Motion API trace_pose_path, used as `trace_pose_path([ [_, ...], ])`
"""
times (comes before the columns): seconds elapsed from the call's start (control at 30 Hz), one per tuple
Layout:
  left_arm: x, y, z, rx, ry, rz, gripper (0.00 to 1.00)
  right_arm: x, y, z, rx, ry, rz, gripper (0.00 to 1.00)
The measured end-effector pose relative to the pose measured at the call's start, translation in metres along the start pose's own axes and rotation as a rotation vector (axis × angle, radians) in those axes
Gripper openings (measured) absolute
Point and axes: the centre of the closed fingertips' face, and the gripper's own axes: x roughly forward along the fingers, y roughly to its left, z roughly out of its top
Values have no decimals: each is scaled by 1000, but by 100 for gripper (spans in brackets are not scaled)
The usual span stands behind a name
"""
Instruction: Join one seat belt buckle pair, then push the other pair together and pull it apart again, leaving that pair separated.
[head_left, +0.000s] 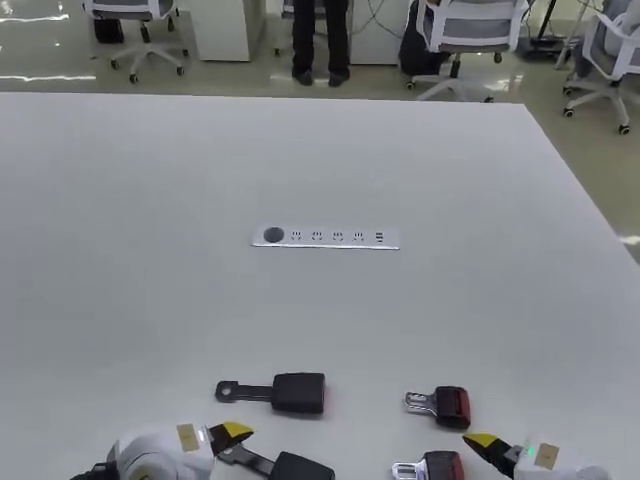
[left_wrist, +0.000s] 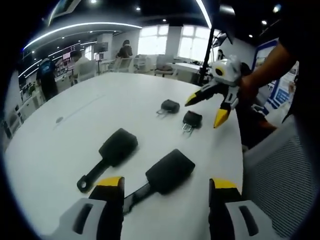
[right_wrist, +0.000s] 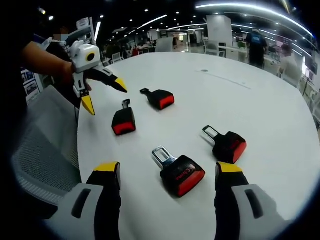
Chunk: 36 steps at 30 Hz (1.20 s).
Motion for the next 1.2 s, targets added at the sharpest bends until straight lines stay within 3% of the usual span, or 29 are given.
trace_pose_path([
  [0.07, 5, -1, 0, 24, 20, -21, 70, 3, -2, -4, -14, 16, 22, 76],
  [0.23, 15, 2, 2, 69, 33, -54, 69, 6, -2, 2, -36, 36, 78, 75],
  [0.57, 38, 7, -10, 207, 111, -154, 64, 13, -6, -10, -101, 105, 176, 70],
  [0.9, 55, 5, -21, 333, 191, -259, 56, 15, -9, -20, -187, 183, 262, 61],
  [1.03, 57, 11, -25, 387, 220, -247, 52, 17, -10, -20, -207, 196, 277, 55],
  [1.2, 57, 14, -24, 353, 203, -239, 43, 19, -8, -20, -249, 201, 290, 49],
])
